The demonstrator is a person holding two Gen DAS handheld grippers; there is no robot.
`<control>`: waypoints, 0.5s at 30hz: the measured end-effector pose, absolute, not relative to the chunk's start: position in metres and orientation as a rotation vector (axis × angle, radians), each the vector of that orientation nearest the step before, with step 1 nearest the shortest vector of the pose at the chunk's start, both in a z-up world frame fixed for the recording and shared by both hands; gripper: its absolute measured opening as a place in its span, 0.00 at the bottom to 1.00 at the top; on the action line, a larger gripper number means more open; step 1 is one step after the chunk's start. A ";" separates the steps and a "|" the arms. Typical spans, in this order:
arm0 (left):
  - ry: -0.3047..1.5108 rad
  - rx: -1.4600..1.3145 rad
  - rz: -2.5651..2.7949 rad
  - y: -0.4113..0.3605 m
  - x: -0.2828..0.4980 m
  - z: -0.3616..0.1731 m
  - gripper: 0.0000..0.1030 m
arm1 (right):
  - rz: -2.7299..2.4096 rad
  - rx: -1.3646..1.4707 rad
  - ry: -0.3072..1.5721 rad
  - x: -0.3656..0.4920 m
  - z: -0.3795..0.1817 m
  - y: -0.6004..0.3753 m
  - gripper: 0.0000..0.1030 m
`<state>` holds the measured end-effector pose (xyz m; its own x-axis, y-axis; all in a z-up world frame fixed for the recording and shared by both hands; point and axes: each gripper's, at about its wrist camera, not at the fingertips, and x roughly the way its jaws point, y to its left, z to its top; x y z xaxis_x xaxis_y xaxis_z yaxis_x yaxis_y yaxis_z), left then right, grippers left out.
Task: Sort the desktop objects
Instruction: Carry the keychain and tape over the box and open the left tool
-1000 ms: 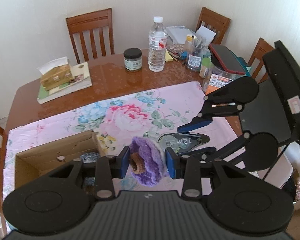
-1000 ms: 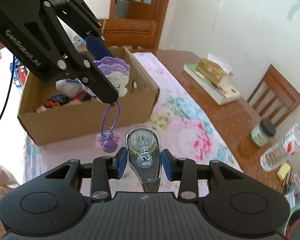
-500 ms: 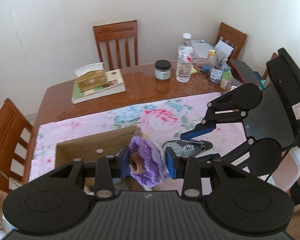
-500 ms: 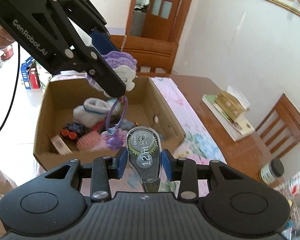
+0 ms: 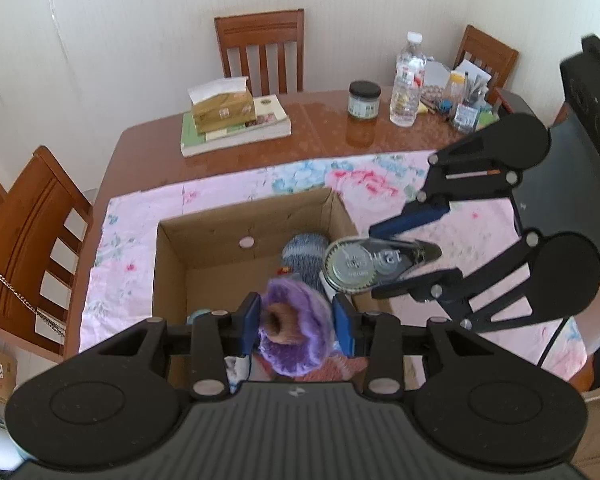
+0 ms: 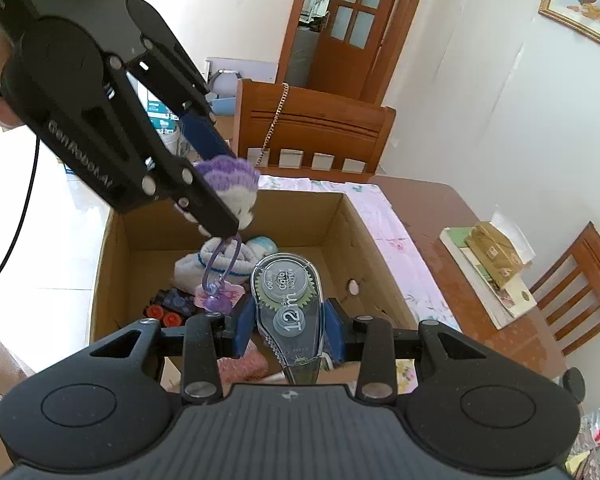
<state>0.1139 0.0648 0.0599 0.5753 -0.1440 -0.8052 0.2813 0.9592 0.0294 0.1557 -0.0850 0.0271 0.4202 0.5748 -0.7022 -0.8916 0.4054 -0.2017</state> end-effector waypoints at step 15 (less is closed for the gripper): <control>0.940 0.217 -0.219 0.088 0.099 0.036 0.87 | 0.990 -0.613 0.671 0.167 0.002 -0.048 0.42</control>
